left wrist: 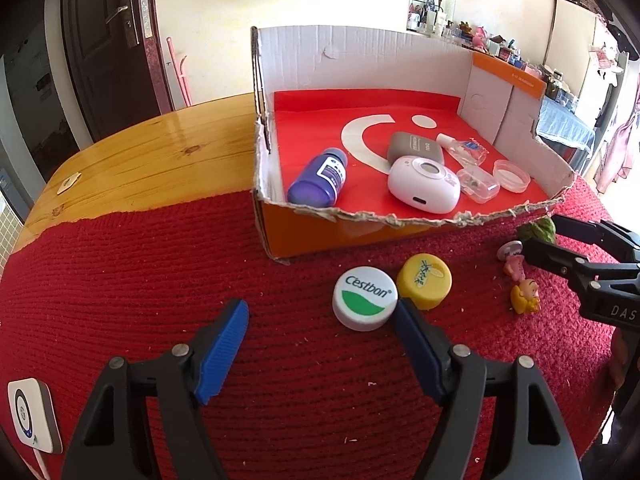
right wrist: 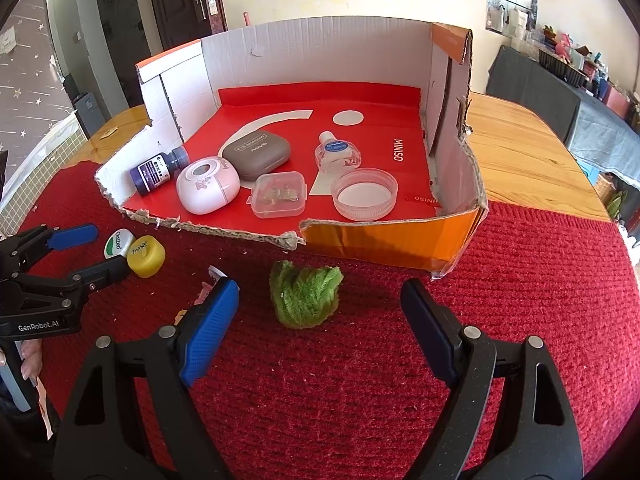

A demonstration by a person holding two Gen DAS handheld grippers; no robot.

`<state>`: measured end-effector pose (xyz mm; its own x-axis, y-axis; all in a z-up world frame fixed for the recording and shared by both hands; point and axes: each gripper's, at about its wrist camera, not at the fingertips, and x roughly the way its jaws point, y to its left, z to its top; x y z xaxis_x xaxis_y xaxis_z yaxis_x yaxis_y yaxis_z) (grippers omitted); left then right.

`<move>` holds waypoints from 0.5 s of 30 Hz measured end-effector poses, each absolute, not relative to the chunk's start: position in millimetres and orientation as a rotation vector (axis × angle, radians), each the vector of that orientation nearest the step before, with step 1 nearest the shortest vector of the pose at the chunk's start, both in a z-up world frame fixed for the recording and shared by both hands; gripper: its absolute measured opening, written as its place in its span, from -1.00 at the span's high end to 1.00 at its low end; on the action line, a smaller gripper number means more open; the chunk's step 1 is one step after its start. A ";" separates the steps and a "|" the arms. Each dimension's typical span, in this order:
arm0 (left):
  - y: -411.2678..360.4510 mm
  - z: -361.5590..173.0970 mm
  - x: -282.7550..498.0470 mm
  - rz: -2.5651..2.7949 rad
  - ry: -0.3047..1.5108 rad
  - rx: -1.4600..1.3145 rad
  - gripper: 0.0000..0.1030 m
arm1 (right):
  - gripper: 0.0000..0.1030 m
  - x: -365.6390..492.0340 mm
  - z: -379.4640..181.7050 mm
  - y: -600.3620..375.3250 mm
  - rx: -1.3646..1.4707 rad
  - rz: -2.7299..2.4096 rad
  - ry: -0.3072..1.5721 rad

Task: Organize objects
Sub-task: 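Close the left tool on the white cap while the right tool grips the green sponge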

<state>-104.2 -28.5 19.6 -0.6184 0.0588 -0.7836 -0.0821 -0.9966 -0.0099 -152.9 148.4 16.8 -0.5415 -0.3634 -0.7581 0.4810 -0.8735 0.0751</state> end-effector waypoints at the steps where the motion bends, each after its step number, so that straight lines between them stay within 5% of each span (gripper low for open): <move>1: -27.7 19.7 -104.1 2.754 0.042 -1.330 -0.40 | -0.43 -152.7 16.3 148.3 1.130 -2.393 0.196; 10: -21.6 21.8 -101.2 2.723 0.023 -1.300 -0.02 | -0.15 -151.9 13.5 146.0 1.132 -2.386 0.218; 12: -21.4 23.3 -99.1 2.702 -0.018 -1.284 0.32 | 0.05 -151.8 13.4 145.6 1.126 -2.380 0.220; 13: -20.9 24.6 -98.0 2.694 -0.034 -1.282 0.36 | 0.33 -151.5 13.3 145.2 1.121 -2.381 0.223; 15: -18.4 29.1 -94.3 2.705 -0.029 -1.257 0.36 | 0.41 -149.8 13.5 143.9 1.111 -2.383 0.236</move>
